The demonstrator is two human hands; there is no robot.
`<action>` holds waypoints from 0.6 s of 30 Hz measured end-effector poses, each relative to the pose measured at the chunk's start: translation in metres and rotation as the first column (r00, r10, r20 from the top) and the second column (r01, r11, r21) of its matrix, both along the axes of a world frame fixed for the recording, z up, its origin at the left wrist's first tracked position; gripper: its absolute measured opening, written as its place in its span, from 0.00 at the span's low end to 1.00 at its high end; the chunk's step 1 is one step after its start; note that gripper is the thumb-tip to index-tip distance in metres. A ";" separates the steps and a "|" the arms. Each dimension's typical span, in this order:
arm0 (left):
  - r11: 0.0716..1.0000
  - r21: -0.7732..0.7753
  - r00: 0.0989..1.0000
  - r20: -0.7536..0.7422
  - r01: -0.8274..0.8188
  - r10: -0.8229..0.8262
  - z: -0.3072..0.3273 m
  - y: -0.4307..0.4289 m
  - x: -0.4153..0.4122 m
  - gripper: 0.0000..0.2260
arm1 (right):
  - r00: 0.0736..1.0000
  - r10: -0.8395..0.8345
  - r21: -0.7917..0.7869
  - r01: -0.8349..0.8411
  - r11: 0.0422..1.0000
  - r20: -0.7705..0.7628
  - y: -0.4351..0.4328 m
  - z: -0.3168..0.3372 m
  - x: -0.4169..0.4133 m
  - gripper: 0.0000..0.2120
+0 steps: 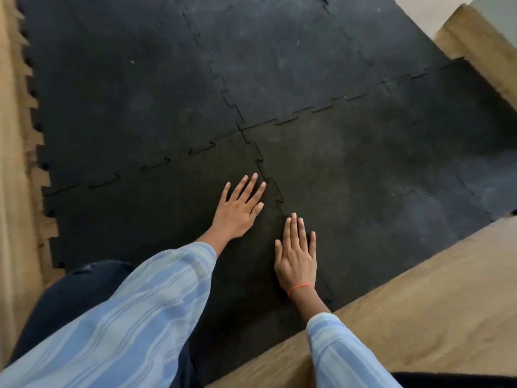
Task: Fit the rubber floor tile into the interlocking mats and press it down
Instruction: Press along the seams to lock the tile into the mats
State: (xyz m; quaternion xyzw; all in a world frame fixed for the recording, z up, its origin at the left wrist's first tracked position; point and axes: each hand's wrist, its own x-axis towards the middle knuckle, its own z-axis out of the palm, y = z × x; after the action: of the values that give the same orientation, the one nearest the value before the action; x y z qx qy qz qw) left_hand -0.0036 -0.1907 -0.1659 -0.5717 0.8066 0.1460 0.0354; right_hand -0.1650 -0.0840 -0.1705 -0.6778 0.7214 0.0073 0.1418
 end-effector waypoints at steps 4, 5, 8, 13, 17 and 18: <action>0.989 0.045 0.987 -0.066 -0.143 0.146 0.001 -0.033 0.013 0.25 | 0.986 0.162 -0.039 -0.161 0.986 0.034 -0.055 0.004 0.016 0.27; 0.981 0.024 0.979 -0.061 -0.192 0.194 0.000 -0.040 0.017 0.25 | 0.981 0.191 -0.051 -0.189 0.981 0.030 -0.067 0.003 0.019 0.28; 0.967 -0.098 0.972 -0.032 -0.236 0.234 -0.013 -0.041 0.024 0.25 | 0.985 0.171 -0.097 -0.170 0.981 -0.002 -0.077 -0.002 0.021 0.29; 0.966 -0.090 0.970 -0.061 -0.242 0.237 -0.007 -0.040 0.021 0.25 | 0.978 0.209 -0.064 -0.209 0.976 -0.007 -0.097 0.002 0.027 0.28; 0.897 -0.098 0.901 -0.094 -0.431 0.423 -0.008 -0.052 0.047 0.25 | 0.942 0.336 -0.087 -0.334 0.939 0.011 -0.155 0.004 0.046 0.27; 0.867 -0.110 0.874 -0.066 -0.486 0.482 -0.010 -0.053 0.059 0.25 | 0.930 0.366 -0.124 -0.360 0.925 0.024 -0.165 0.003 0.053 0.26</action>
State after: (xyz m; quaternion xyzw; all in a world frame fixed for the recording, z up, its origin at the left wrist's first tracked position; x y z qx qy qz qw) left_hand 0.0554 -0.2435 -0.1762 -0.7539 0.6455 0.1105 -0.0523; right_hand -0.1116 -0.2487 -0.1673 -0.8067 0.5791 -0.0248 0.1147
